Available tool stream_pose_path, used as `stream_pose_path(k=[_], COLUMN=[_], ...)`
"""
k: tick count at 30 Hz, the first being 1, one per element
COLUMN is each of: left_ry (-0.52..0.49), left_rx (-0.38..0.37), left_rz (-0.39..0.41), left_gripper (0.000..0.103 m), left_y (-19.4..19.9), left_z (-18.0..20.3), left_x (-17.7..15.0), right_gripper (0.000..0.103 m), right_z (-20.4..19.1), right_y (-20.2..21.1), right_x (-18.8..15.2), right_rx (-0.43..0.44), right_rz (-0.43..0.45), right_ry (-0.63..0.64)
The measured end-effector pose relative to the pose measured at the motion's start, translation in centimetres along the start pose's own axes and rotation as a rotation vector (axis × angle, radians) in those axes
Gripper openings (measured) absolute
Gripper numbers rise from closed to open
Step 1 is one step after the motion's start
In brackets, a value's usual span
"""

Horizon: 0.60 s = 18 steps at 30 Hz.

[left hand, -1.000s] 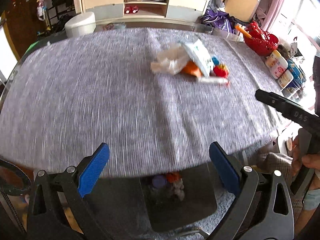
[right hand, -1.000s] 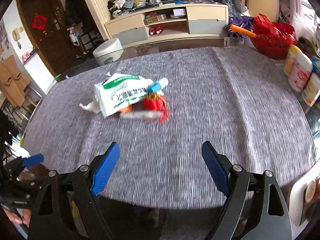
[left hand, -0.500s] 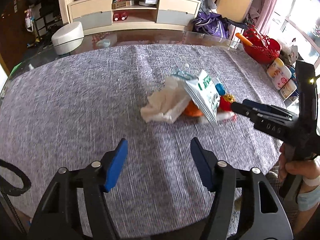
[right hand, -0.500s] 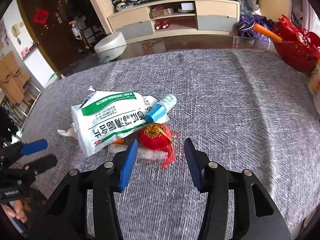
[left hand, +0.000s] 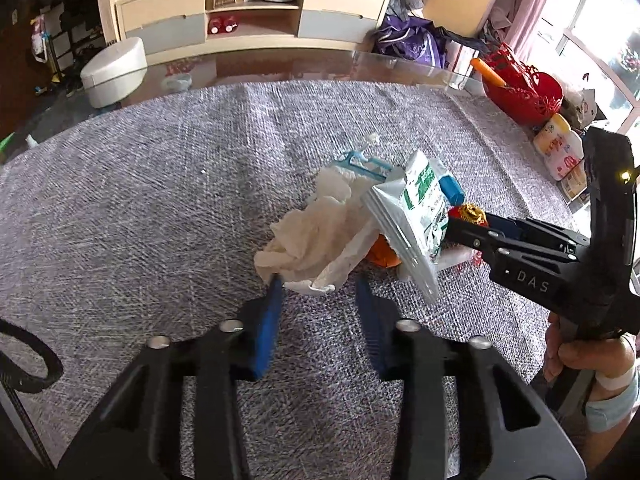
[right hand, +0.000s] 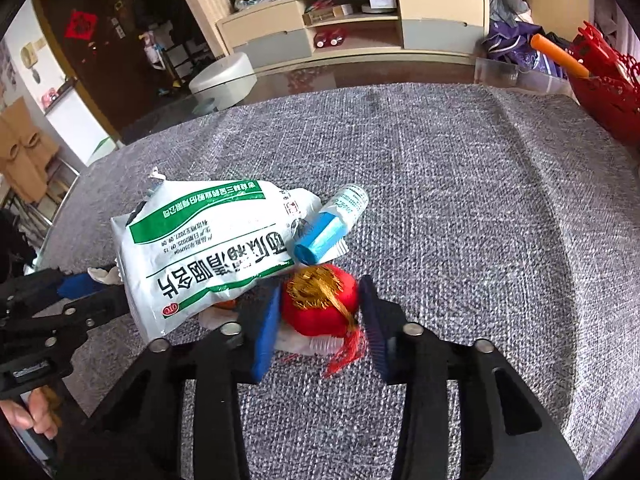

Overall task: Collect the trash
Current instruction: 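Reach the right tool to the red ornament while the left tool reaches the white tissue, then grasp the red ornament with the right tool while the left tool grasps the white tissue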

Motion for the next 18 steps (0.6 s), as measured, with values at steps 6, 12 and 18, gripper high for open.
stream_pose_path(k=[6, 12, 18], left_ry=[-0.006, -0.02, -0.017], left_rx=[-0.008, 0.005, 0.031], left_rz=[0.012, 0.044, 0.118], left_gripper=[0.007, 0.006, 0.006], left_y=[0.7, 3.1, 7.6], left_z=[0.2, 0.5, 0.7], left_x=[-0.3, -1.0, -1.2], right_gripper=[0.037, 0.037, 0.037], right_z=[-0.1, -0.2, -1.3], right_y=[1.1, 3.5, 7.6], right_x=[0.0, 0.1, 0.7], right_rx=[-0.014, -0.022, -0.033], right_rz=[0.02, 0.056, 0.119], right_ry=[0.005, 0.004, 0.015])
Point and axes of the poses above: each gripper's, at about its wrist camera, not at the fingertips, and y roughly against the way its jaws point, z to its right, x to its top, the point moved 8 cm from there along -y, roughly the way its jaws point, and after that the axes turned 10 degrees about y, right-handed, at the moved point
